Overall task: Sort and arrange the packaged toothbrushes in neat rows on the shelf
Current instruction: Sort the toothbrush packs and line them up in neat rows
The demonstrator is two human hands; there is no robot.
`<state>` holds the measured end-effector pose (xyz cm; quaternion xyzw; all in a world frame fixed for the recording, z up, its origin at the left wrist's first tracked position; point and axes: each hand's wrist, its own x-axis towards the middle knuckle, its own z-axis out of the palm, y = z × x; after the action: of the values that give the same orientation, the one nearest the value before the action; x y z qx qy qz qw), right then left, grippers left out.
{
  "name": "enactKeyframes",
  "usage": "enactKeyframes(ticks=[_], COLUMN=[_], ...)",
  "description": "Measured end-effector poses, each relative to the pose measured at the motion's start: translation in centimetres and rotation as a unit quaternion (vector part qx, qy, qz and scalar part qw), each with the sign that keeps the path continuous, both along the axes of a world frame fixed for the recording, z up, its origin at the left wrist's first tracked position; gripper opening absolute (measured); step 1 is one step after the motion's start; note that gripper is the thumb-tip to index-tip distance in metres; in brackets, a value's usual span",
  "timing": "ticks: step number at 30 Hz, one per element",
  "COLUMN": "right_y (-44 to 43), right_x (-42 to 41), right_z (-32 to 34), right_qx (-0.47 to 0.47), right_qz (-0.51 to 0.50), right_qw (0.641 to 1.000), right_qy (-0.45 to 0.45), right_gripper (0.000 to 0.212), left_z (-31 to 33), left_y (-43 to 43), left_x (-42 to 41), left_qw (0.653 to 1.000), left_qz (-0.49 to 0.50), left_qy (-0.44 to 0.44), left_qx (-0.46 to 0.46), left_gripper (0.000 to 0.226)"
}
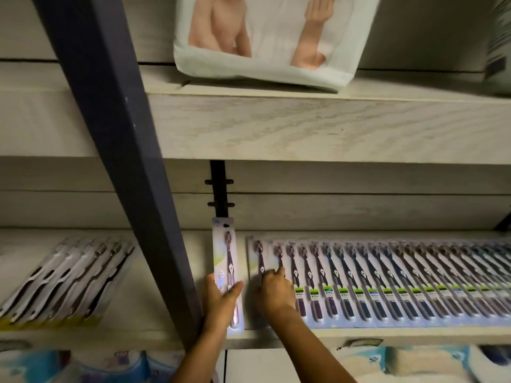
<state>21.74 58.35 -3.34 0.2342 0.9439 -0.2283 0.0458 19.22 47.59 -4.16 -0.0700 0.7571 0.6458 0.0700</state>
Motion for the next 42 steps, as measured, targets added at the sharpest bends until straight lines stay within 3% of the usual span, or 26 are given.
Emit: enactKeyframes(ticks=[5, 13, 18, 20, 22, 24, 28, 30, 34, 42], right_y=[-0.5, 0.4, 1.2, 1.2, 1.0, 0.6, 0.1, 0.3, 1.0, -0.9], right_x=[0.5, 0.2, 1.1, 2.2, 3.3, 3.7, 2.8, 2.4, 1.1, -0.4], right_z=[-0.4, -1.1, -0.1, 0.9, 1.9, 2.3, 1.0, 0.6, -0.2, -0.6], right_qx=[0.110, 0.072, 0.066, 0.004, -0.159, -0.325, -0.394, -0.386, -0.283, -0.142], right_qz=[0.024, -0.010, 0.051, 0.066, 0.070, 0.072, 0.072, 0.063, 0.037, 0.020], right_qw=[0.993, 0.997, 0.996, 0.993, 0.978, 0.938, 0.909, 0.914, 0.957, 0.990], right_qy=[-0.047, -0.017, 0.029, 0.094, 0.118, 0.093, 0.112, 0.105, 0.051, -0.001], right_gripper=[0.055, 0.046, 0.040, 0.043, 0.048, 0.052, 0.049, 0.044, 0.040, 0.036], left_z=[-0.3, -0.2, 0.6, 1.1, 1.3, 1.3, 1.2, 1.2, 0.8, 0.5], left_y=[-0.1, 0.1, 0.1, 0.2, 0.3, 0.4, 0.3, 0.2, 0.0, -0.1], left_x=[0.0, -0.3, 0.1, 0.2, 0.2, 0.3, 0.4, 0.3, 0.0, -0.1], left_qw=[1.000, 1.000, 0.998, 0.996, 0.995, 0.992, 0.989, 0.993, 0.999, 0.999], left_qz=[-0.016, -0.014, -0.024, -0.033, -0.037, -0.051, -0.078, -0.060, -0.015, -0.001], left_qy=[0.000, -0.008, -0.007, -0.006, -0.005, -0.010, -0.027, -0.024, 0.021, 0.023], left_qx=[0.001, 0.006, 0.058, 0.080, 0.098, 0.112, 0.123, 0.103, 0.027, 0.023], left_gripper=[0.040, 0.039, 0.036, 0.031, 0.029, 0.027, 0.021, 0.019, 0.028, 0.026])
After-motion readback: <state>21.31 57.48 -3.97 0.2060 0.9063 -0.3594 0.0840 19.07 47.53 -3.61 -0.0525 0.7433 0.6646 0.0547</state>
